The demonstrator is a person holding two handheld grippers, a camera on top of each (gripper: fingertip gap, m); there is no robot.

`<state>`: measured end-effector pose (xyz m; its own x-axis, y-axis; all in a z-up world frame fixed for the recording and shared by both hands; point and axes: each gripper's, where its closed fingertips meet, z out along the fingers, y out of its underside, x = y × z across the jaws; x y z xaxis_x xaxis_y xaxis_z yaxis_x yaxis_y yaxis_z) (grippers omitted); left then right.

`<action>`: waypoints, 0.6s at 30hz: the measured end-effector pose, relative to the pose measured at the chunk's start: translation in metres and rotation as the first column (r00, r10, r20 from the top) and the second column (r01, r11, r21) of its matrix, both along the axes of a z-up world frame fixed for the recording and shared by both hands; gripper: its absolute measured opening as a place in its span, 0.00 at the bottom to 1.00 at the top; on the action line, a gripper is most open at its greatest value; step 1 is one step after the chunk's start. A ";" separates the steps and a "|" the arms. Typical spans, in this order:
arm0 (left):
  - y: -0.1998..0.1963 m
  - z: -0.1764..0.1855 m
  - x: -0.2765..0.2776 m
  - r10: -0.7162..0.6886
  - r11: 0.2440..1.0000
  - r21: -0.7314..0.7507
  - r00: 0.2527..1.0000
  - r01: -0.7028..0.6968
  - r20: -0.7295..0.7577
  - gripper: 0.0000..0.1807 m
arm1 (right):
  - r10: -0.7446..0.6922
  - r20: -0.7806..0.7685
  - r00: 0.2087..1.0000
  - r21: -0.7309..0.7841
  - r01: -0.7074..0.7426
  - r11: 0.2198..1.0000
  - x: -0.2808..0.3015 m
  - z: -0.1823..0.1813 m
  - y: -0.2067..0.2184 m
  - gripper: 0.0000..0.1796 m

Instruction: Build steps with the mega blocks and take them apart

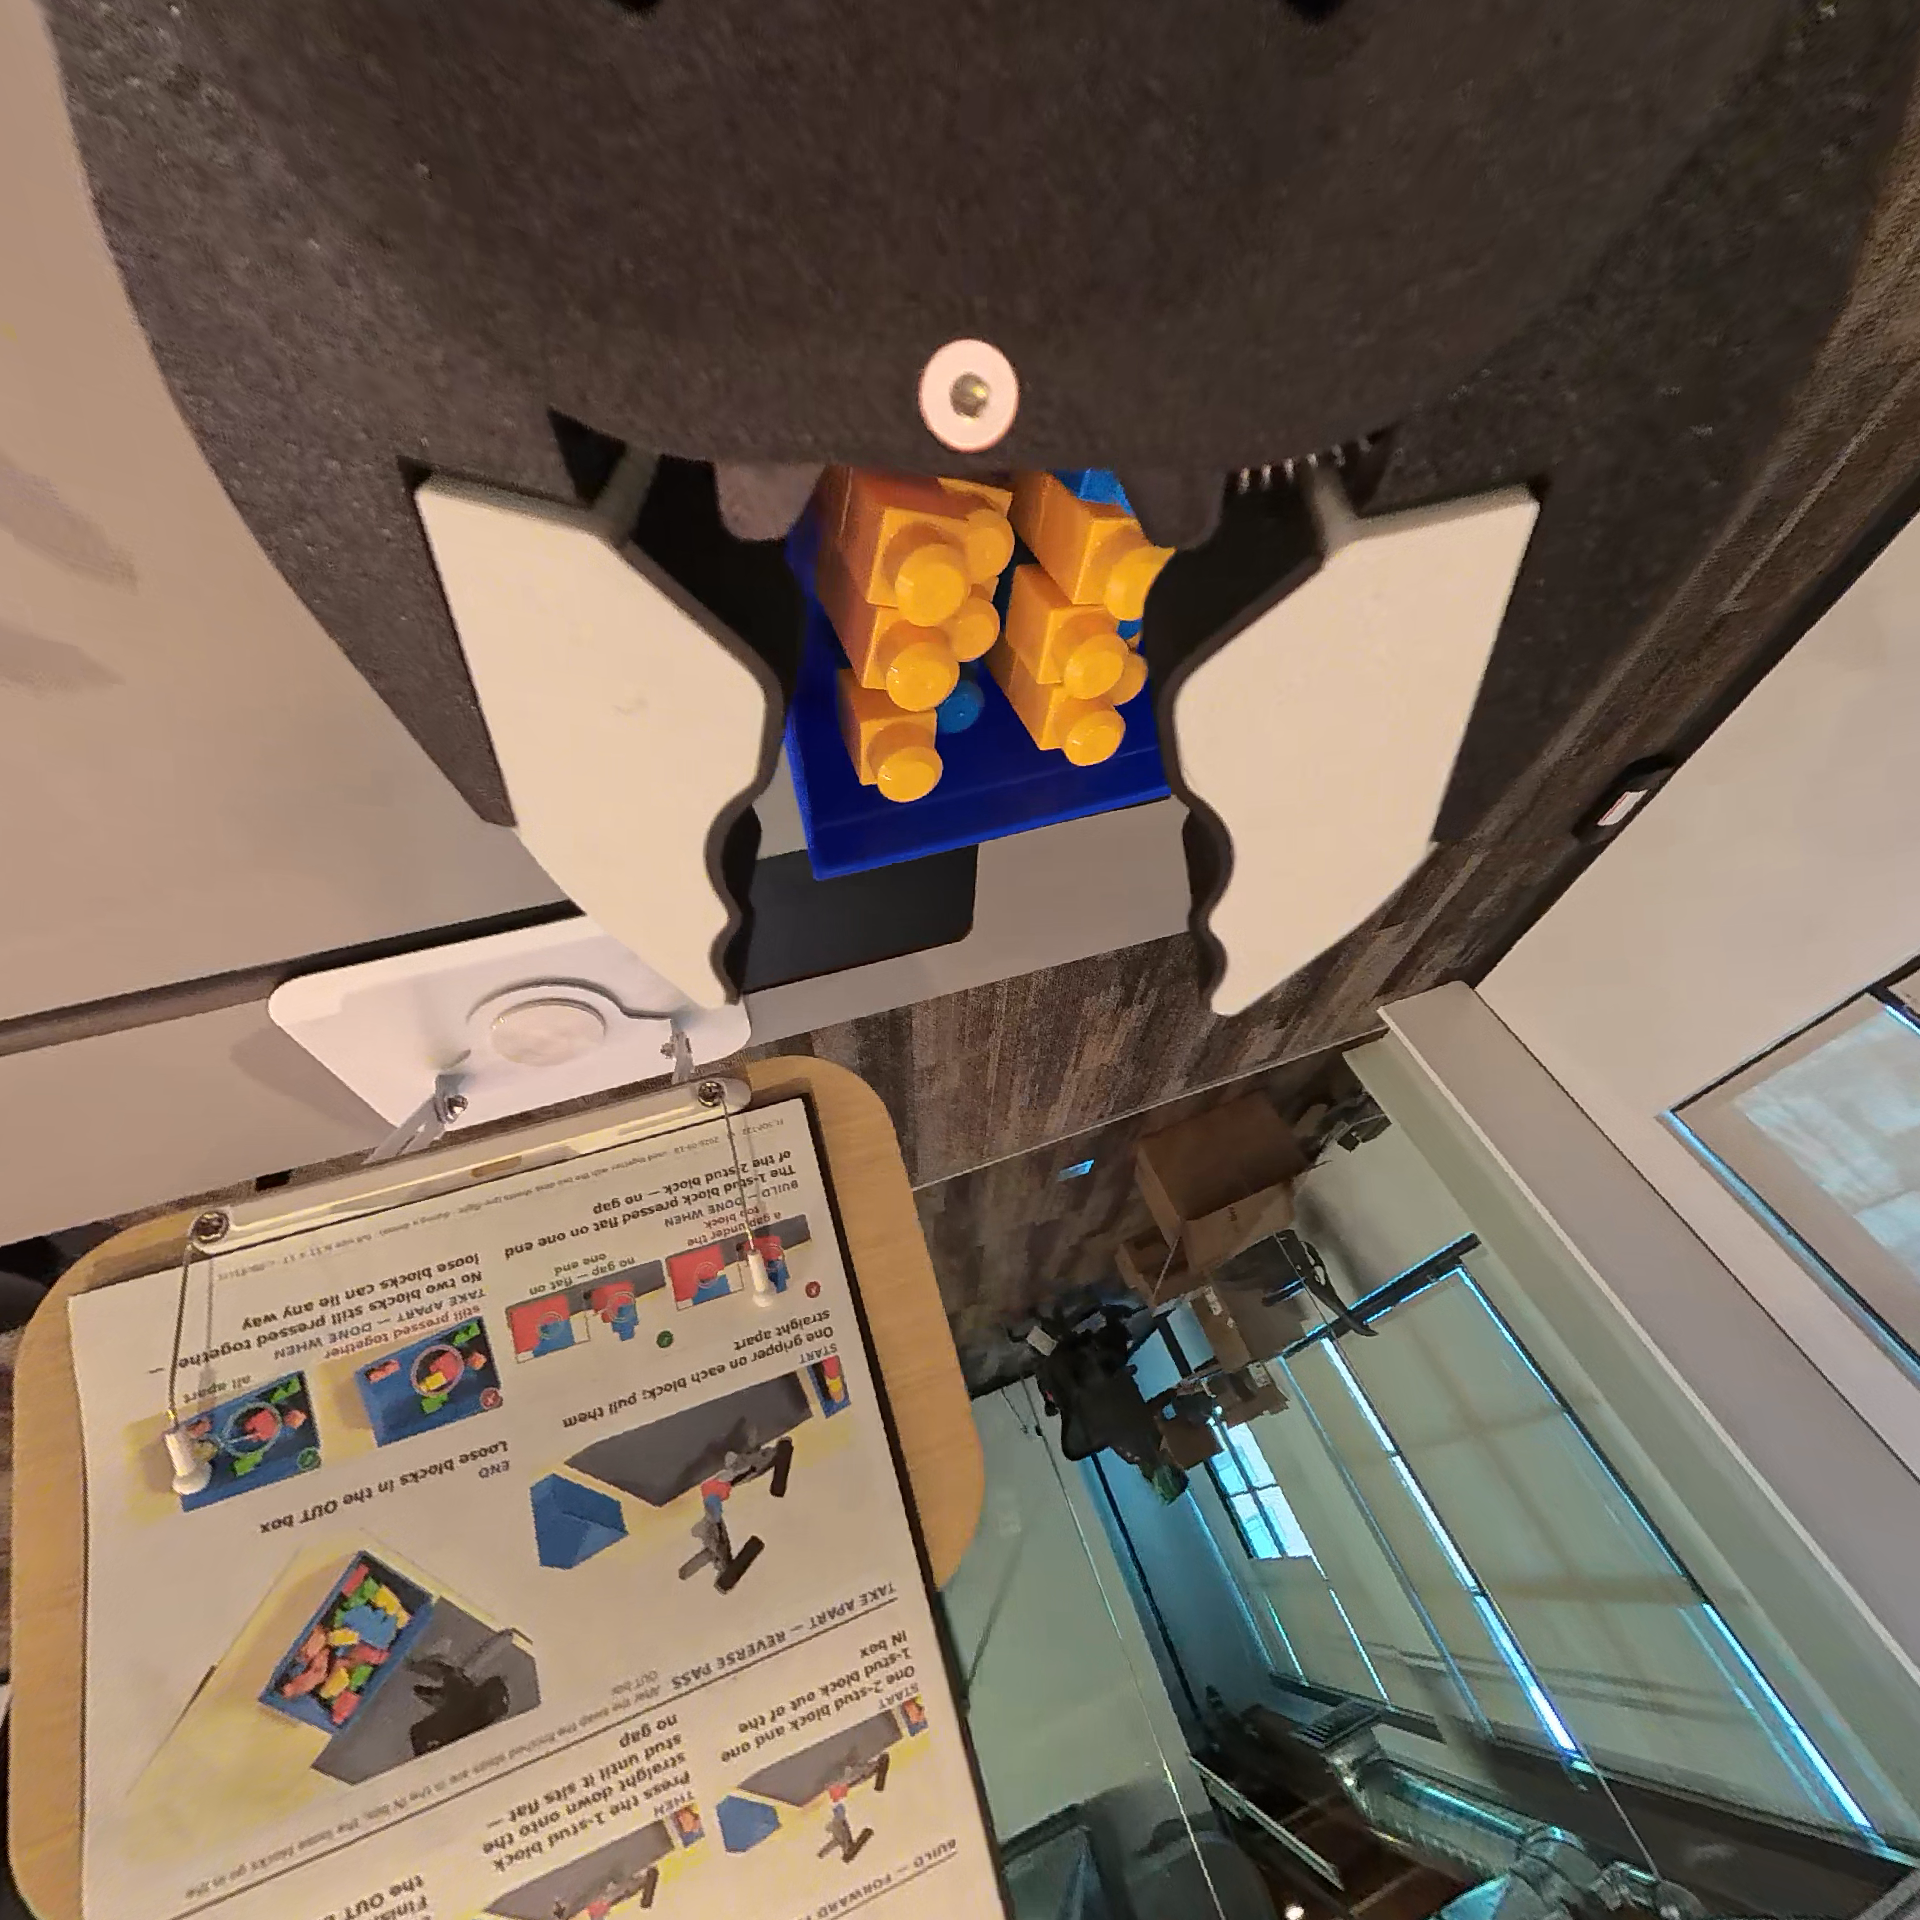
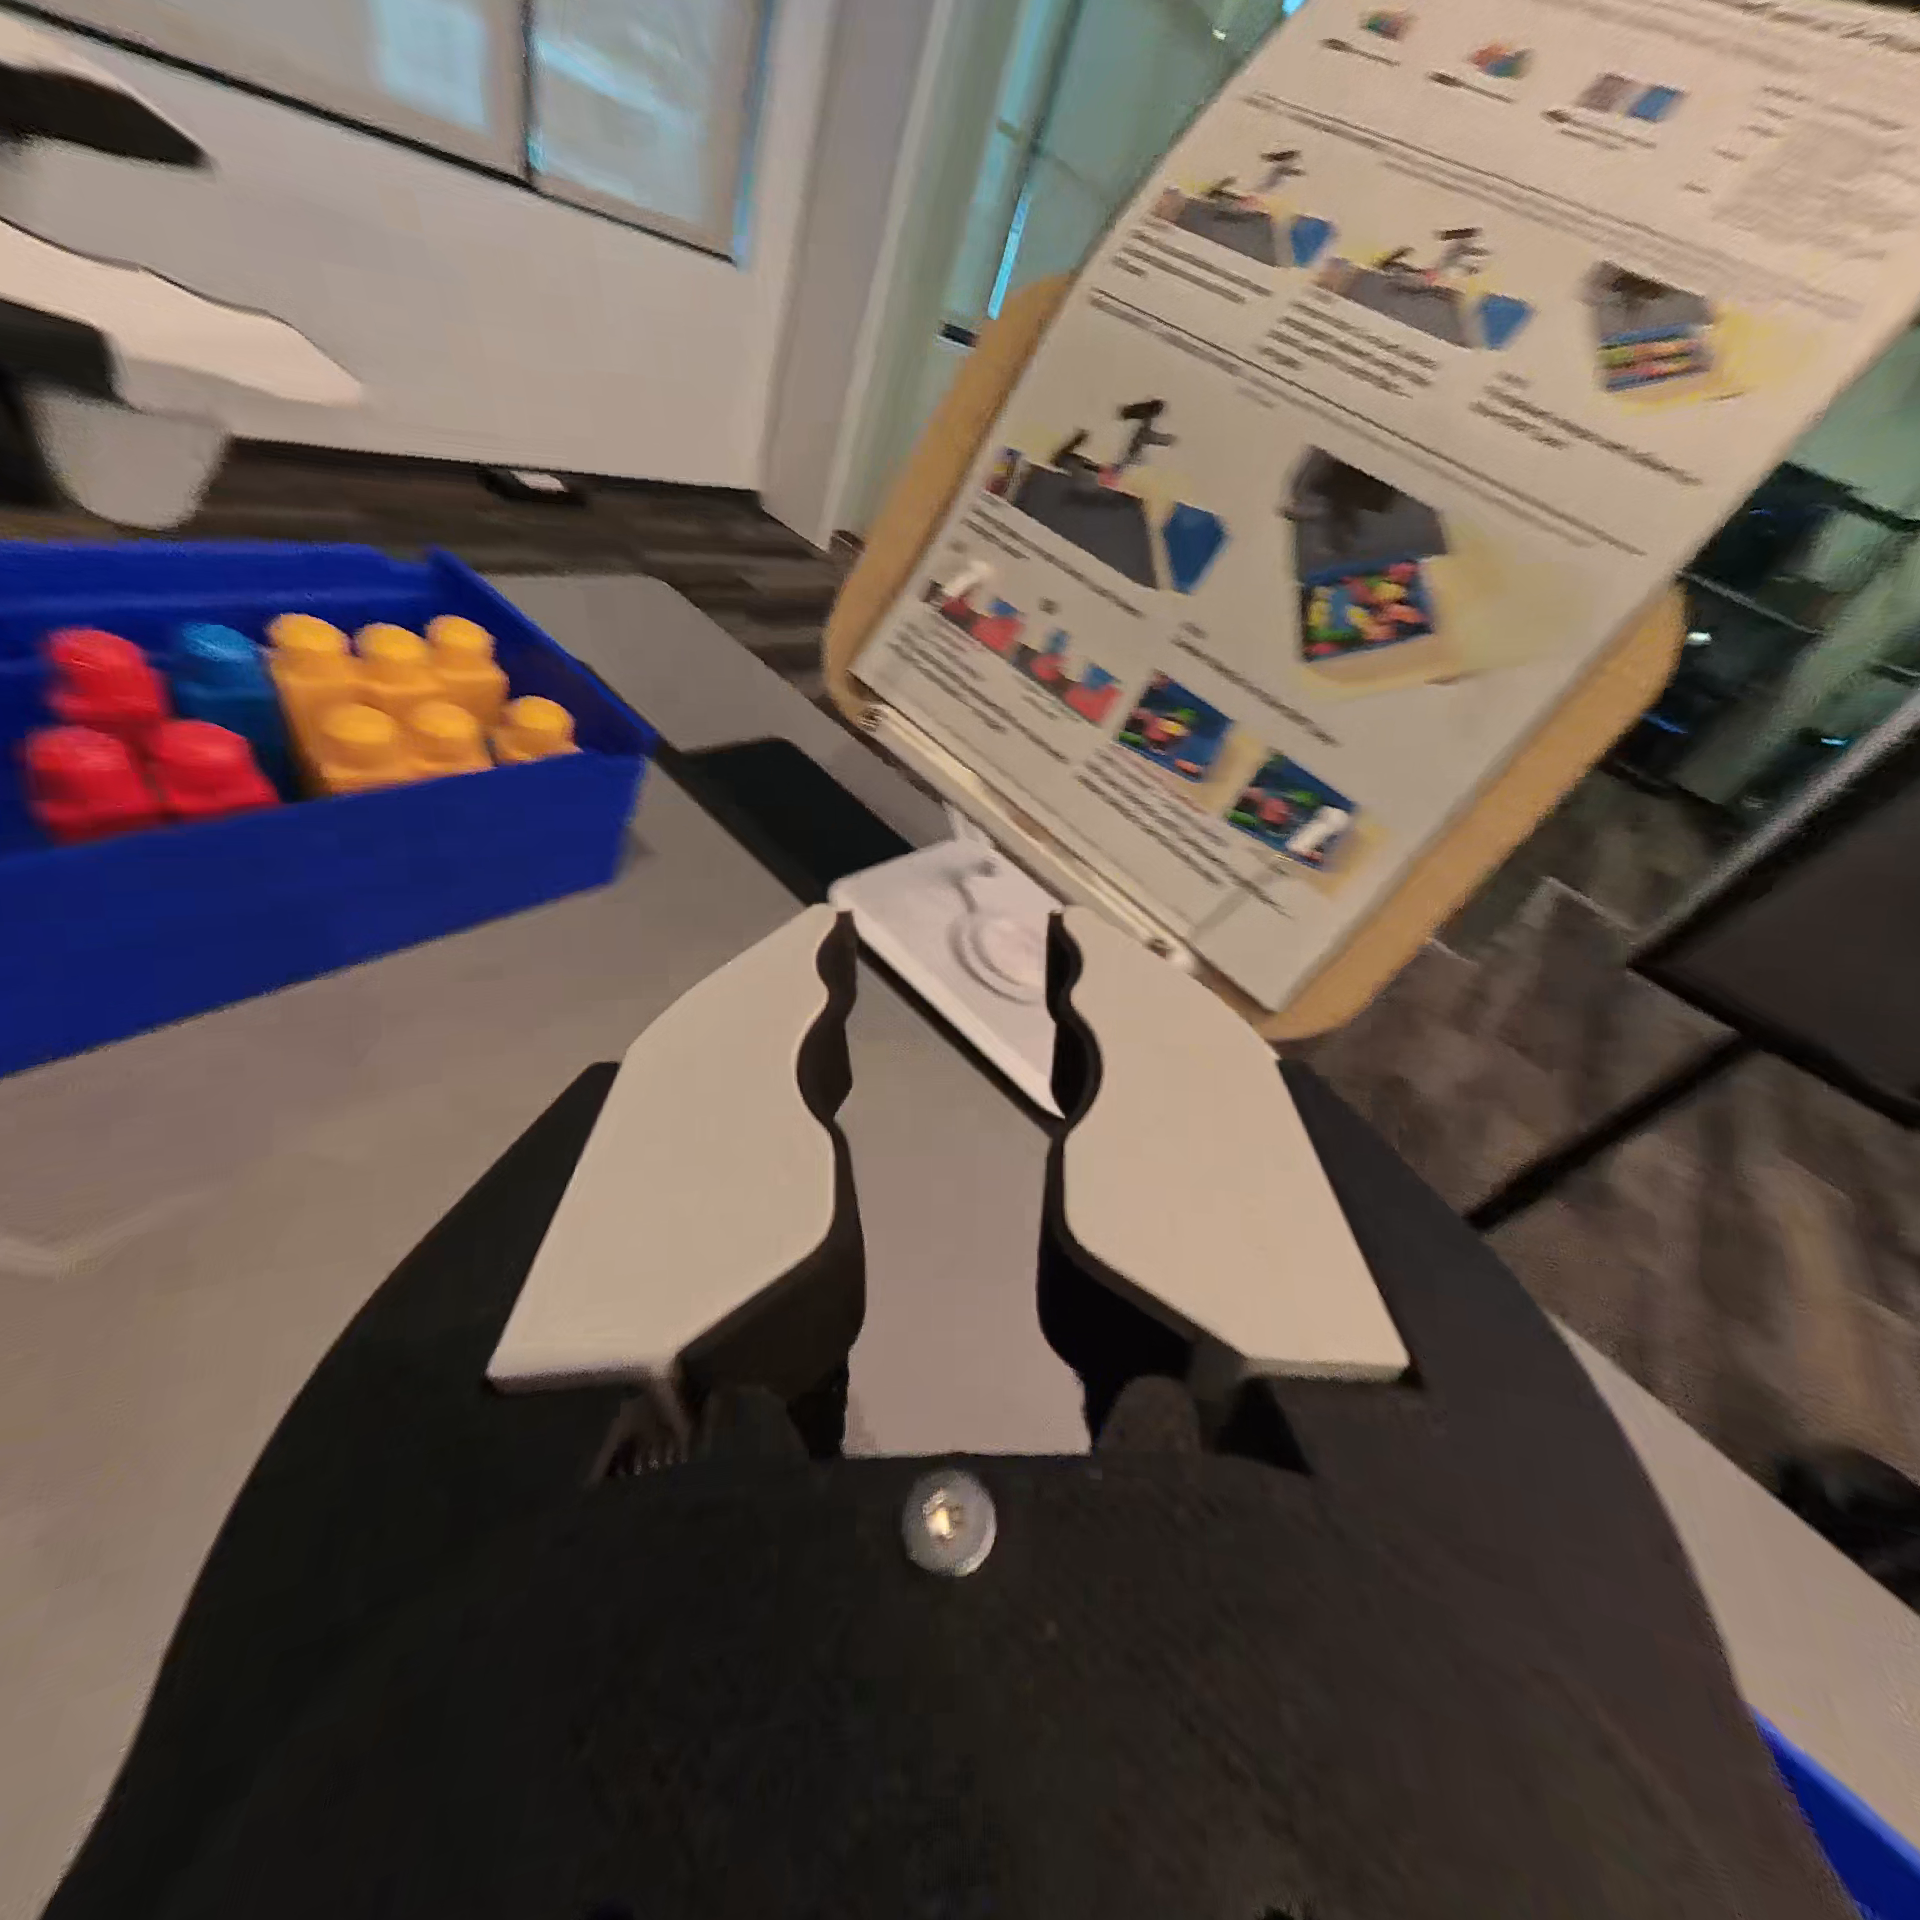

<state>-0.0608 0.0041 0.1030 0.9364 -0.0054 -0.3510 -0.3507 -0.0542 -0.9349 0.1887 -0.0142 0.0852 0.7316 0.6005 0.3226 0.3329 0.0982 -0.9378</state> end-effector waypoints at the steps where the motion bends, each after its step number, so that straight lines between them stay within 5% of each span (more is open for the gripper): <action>1: 0.001 -0.002 0.003 -0.006 1.000 -0.007 1.000 0.006 -0.003 0.45 | 0.018 -0.012 1.000 -0.010 -0.018 1.000 -0.010 -0.003 -0.002 0.20; 12: 0.004 -0.027 0.031 -0.053 0.996 -0.079 0.997 0.048 -0.062 0.46 | -0.136 -0.074 0.988 0.026 0.138 0.990 -0.044 -0.025 0.015 0.14; 18: 0.007 -0.040 0.033 -0.058 0.990 -0.134 0.996 0.048 -0.073 0.46 | -0.258 0.032 0.966 -0.011 0.258 0.966 -0.035 -0.053 0.032 0.16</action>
<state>-0.0275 0.0112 0.0634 0.9039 -0.1054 -0.4146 -0.4268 -0.1550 -0.8910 0.1538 0.0175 0.0322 0.8525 0.3976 0.3395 0.3735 -0.0087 -0.9276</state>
